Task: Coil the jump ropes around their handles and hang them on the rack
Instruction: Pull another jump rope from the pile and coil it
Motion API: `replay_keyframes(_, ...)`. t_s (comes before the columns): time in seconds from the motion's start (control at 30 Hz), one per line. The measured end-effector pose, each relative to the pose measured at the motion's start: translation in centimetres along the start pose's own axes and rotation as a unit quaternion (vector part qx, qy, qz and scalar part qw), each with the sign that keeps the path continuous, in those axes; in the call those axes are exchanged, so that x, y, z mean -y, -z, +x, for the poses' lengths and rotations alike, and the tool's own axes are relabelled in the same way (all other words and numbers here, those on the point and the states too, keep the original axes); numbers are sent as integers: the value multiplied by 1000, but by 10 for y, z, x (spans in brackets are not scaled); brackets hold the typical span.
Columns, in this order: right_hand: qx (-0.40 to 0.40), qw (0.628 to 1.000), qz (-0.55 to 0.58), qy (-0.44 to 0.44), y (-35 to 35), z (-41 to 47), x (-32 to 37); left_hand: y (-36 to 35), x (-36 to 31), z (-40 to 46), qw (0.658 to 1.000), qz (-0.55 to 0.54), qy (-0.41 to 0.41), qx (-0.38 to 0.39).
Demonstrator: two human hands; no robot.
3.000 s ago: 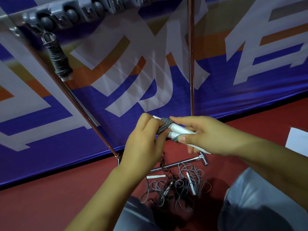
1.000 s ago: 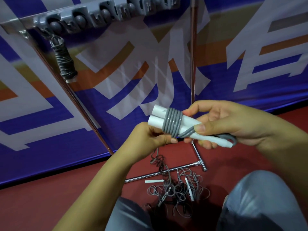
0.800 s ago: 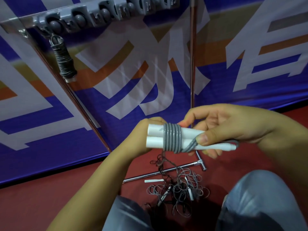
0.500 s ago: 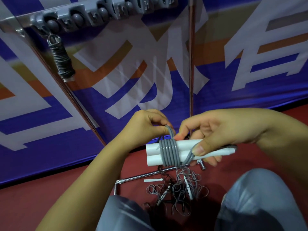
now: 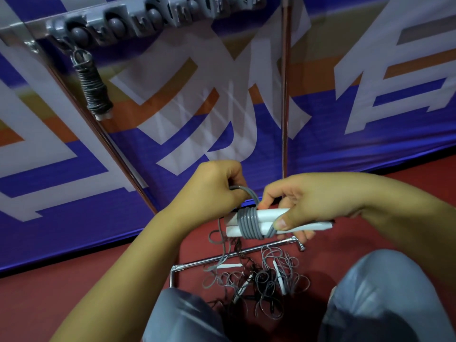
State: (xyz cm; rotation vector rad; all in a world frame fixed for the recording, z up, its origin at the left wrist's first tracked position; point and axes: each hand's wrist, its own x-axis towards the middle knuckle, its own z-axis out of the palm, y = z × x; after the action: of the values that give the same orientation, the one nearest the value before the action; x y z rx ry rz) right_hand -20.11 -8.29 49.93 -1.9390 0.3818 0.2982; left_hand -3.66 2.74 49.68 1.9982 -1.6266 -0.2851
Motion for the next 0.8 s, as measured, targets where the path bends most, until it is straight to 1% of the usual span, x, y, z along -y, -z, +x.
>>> replay_keyframes(0.13,-50,999,-11,-5,-2,1,2,-4,-6,-6,1000,-3,-4,-16)
replay_keyframes(0.23,-61,998,-21,-7,-7,1,1,-3,-8,-12,1000,-7,-13,-8)
replay_keyframes(0.33,-90,996,-22,-6,-10,2,0,-4,-11,-19,999,-46,5,18)
replay_keyframes(0.4,-109,994,-15,-5,-10,3,-1,-8,-12,-21,1000,-20,10,21)
replay_keyframes(0.47,-116,993,-10,-4,-10,3,-2,-11,-11,-22,1000,9,14,7)
replay_keyframes(0.57,-137,991,-5,-3,-11,2,-4,-14,-10,-22,1000,-2,10,-26)
replay_keyframes(0.7,-182,983,27,7,-10,3,-5,-18,-7,-20,992,-40,-67,-104)
replay_keyframes(0.8,-175,983,54,27,-11,2,-2,-23,-8,-22,983,-34,-113,-139)
